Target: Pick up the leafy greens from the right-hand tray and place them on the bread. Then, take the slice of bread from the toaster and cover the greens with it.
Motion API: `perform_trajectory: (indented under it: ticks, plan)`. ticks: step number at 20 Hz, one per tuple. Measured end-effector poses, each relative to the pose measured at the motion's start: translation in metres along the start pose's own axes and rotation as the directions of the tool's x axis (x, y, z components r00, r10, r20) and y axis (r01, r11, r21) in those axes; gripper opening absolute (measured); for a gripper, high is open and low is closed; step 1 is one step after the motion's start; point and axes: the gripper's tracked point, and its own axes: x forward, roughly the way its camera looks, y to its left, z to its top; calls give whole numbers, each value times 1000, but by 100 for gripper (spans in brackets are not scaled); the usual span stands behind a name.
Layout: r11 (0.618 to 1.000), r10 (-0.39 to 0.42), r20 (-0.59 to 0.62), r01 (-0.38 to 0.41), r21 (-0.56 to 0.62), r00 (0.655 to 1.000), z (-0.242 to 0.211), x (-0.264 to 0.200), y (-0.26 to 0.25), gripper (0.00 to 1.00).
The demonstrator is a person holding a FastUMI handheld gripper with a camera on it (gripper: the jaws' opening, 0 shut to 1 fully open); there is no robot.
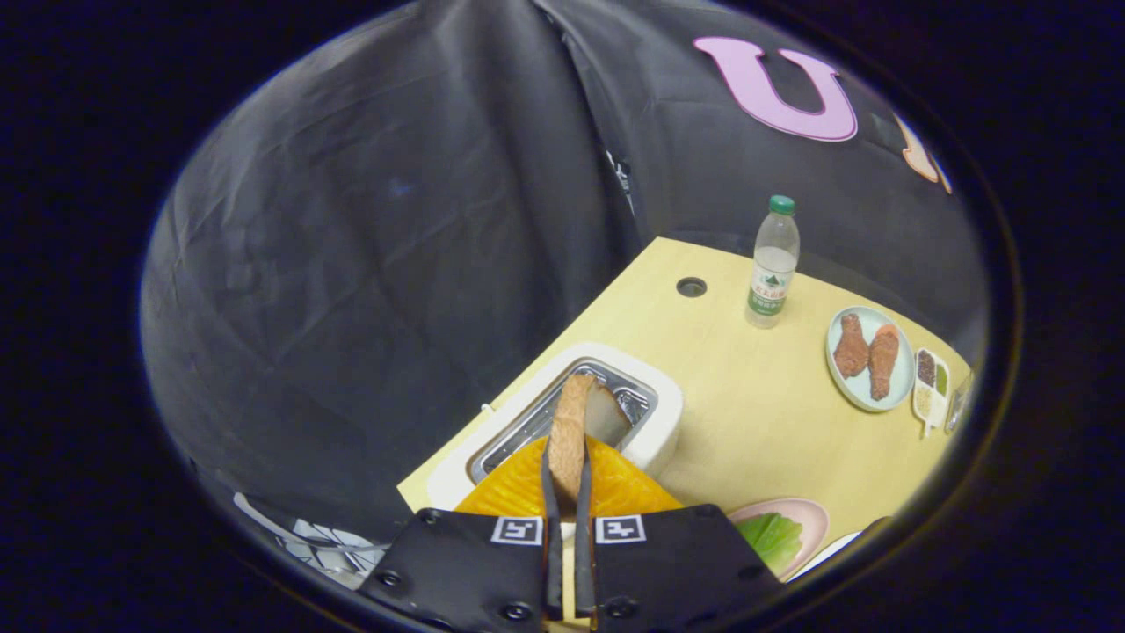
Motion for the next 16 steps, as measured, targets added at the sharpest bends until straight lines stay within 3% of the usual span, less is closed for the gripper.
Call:
perform_trajectory:
  ticks: [16]
  plan:
    - [978,-26,106,4,207,994,-6,-75,-66,8]
